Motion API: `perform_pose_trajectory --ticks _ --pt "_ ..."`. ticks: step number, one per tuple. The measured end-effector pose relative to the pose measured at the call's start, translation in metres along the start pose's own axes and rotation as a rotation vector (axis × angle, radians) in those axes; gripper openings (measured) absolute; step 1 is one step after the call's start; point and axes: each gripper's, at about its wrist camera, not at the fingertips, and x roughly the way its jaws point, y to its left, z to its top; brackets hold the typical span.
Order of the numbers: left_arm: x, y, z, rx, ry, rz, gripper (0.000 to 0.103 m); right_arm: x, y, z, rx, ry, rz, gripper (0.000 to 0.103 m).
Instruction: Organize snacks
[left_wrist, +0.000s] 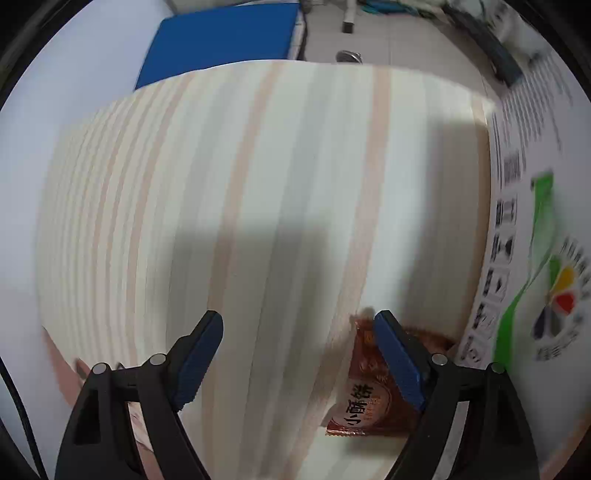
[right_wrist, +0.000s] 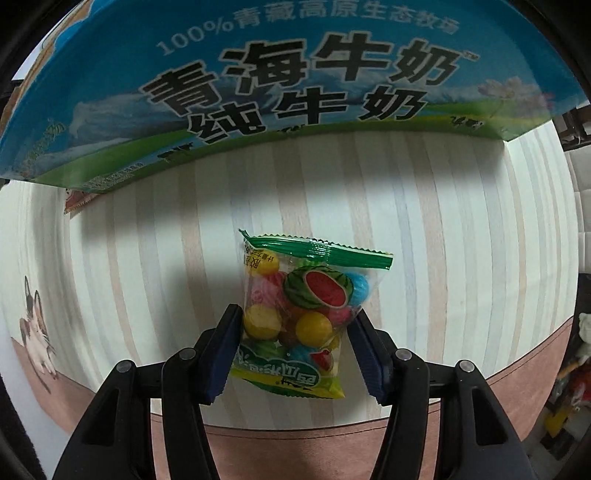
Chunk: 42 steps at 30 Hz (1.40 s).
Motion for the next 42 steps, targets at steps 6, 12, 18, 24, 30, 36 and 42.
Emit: perform_pose_trajectory --ticks 6,12,18,24,30,36,42 --pt "-0.001 -0.013 -0.027 0.077 -0.028 0.036 0.083 0.014 0.027 0.010 -0.025 0.006 -0.007 0.062" --pt "0.004 -0.015 -0.076 0.098 -0.026 0.028 0.083 0.019 0.018 0.010 -0.032 0.013 -0.009 0.062" --pt "0.008 -0.003 -0.140 0.102 0.010 -0.022 0.083 0.021 0.013 0.000 -0.041 0.027 -0.014 0.062" --pt "0.000 0.023 -0.184 -0.076 0.110 -0.222 0.083 0.024 0.002 -0.003 0.001 0.065 0.043 0.063" --pt "-0.009 0.010 -0.221 -0.250 0.193 -0.422 0.083 0.028 -0.016 -0.006 0.038 0.079 0.085 0.066" --pt "-0.005 -0.044 -0.220 -0.189 0.145 -0.310 0.083 0.030 -0.019 -0.011 0.025 0.073 0.068 0.066" --pt "0.011 -0.057 -0.244 -0.155 0.155 -0.225 0.085 0.033 -0.007 -0.012 0.031 0.069 0.065 0.066"
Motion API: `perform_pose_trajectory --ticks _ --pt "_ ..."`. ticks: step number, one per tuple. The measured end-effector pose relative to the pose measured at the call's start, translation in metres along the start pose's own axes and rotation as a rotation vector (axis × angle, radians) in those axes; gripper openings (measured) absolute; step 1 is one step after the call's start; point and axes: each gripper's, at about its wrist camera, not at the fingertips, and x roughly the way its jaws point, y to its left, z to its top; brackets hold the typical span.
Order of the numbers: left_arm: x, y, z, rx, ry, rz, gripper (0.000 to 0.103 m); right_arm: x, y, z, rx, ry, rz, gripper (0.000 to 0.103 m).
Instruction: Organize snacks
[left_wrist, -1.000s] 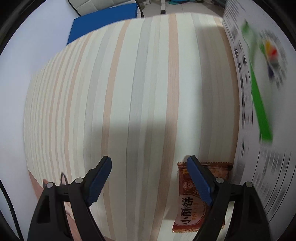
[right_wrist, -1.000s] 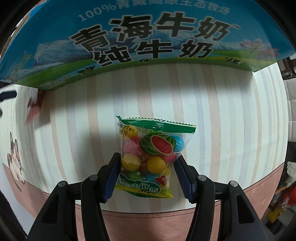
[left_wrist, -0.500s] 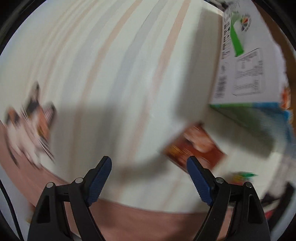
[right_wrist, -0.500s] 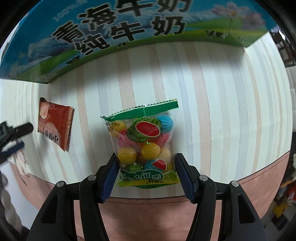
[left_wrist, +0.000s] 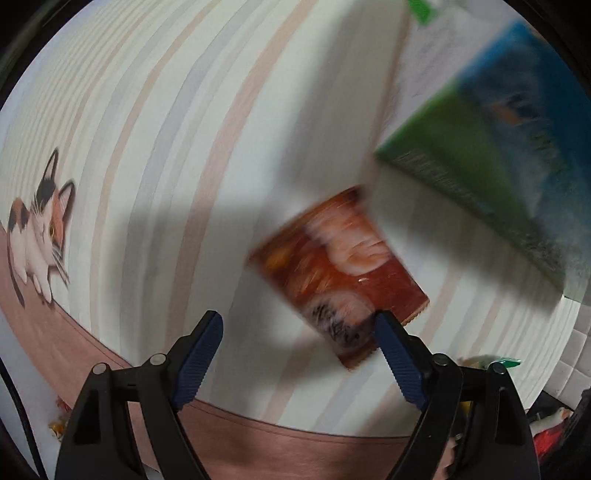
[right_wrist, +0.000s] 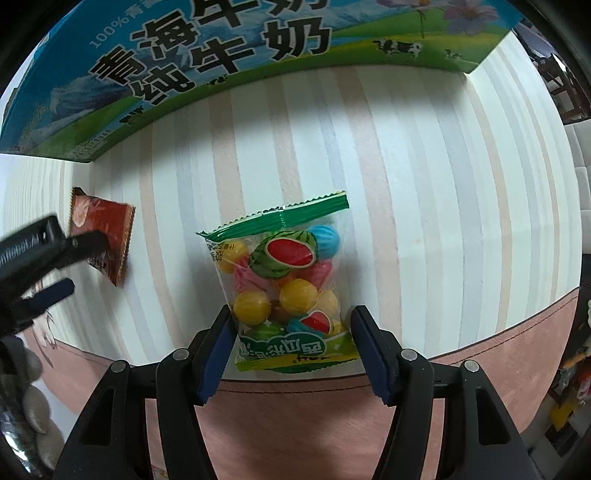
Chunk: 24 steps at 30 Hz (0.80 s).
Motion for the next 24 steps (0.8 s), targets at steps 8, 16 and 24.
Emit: perform_pose_trajectory --ticks 8,16,24 --pt "0.001 0.049 -0.024 -0.012 0.003 0.008 0.085 -0.004 -0.004 0.001 0.021 -0.002 0.024 0.066" --pt "-0.010 -0.024 0.010 0.210 -0.061 -0.043 0.085 -0.006 -0.007 0.005 0.007 0.004 0.022 0.066" --pt "0.011 -0.084 0.038 0.309 -0.051 0.021 0.079 -0.003 0.009 0.001 -0.067 -0.005 -0.035 0.065"
